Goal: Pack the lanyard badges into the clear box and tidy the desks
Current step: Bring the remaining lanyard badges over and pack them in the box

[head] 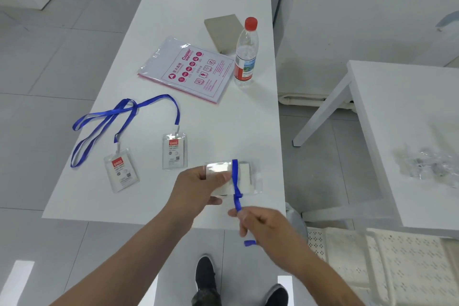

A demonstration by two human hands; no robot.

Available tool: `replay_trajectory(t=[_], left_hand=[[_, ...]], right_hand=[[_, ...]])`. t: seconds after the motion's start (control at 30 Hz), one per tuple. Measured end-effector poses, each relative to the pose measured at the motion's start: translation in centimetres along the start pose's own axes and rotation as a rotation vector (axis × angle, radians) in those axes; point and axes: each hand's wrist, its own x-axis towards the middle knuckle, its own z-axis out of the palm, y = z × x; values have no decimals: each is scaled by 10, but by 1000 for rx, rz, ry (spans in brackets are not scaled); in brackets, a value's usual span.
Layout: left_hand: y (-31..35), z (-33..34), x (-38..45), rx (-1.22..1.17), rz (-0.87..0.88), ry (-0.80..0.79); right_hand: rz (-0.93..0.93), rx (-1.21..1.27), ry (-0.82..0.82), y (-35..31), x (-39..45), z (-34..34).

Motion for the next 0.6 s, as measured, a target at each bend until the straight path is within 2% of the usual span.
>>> replay_trajectory(t=[0.1, 0.17, 0.3, 0.37, 0.43, 0.5, 0.6], left_hand=[[-11, -1, 4, 322, 120, 6], [-17, -4, 2, 420, 127, -72], [-19, -5, -11, 423, 45, -390], [-18, -5, -18, 289, -15, -445], [-17, -3, -20, 102, -65, -392], [-15, -1, -17, -71, -111, -261], [-18, 1, -7, -3, -67, -60]], right_hand=[[-95, -358, 28, -1, -8, -5], [-165, -431, 100, -12, -5, -22], [-160, -196, 192, -22, 13, -62], [-115, -52, 210, -19, 20, -68], [-54, -13, 204, -8, 21, -59], [46, -83, 152, 4, 12, -36], [-7, -320, 77, 15, -4, 1]])
